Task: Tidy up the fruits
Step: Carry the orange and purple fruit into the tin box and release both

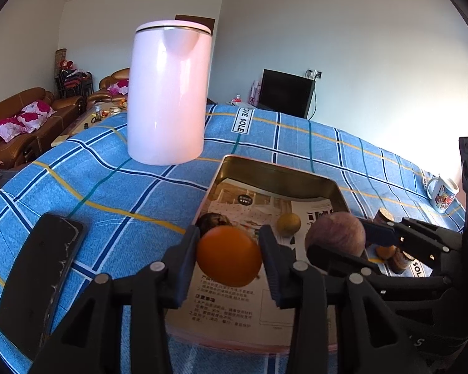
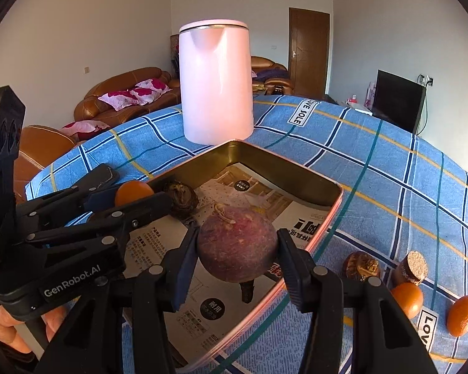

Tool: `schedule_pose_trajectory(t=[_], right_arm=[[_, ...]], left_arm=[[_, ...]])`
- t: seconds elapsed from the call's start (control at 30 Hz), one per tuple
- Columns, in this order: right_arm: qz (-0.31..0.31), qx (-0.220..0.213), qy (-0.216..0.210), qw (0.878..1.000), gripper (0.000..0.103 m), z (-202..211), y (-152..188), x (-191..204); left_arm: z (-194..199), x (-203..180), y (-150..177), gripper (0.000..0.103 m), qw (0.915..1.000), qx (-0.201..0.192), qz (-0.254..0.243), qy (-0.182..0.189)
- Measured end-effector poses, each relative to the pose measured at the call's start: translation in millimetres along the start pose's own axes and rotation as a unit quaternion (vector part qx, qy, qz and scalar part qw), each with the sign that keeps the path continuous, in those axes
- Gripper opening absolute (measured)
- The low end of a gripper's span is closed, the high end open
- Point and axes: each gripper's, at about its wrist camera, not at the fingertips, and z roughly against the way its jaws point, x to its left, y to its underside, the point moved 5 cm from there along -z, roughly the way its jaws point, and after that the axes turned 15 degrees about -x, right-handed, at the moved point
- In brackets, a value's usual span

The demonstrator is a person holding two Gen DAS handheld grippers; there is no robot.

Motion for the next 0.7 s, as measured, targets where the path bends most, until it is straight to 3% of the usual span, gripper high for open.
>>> schedule_pose_trajectory(t=[0.07,0.17,0.2,0.37,0.53,0.7], right_arm=[[-0.001,-0.002,0.000,1.000,0.054,3.5,-0.6,-0.6],[0.001,-0.022,0.002,1.000,0.061,21.2,-4.8,-4.7],[0.003,-0.033,0.004,0.999,0.064,31.7,-5.9,-8.3],[0.000,-0.059,0.063,0.996,0.071,82.4,1.6,-53.1],[-0.048,-0.041,0.132,0.989,0.071,111.9,24.9,-115.4],[-0.059,-0.015,0.114,0.992,0.071,108.0,36.5,-121.2]], left_arm=[[4.0,-1.2,-2.0,0.048,1.0000,-0.005,0.000,0.000],[14.4,-3.7,-8.5,0.079,0.9997,-0.025,-0.001,-0.007],[18.3,-5.5,-11.3,0.084,0.9994,-0.034,-0.002,-0.009],[29.6,-27.2,-18.3,0.085,0.9986,-0.051,-0.016,0.005],[31.0,-60.2,-15.4,0.090,0.9975,-0.052,-0.037,0.029],[24.4,-85.9,-6.8,0.090,0.9967,-0.037,-0.057,0.045]])
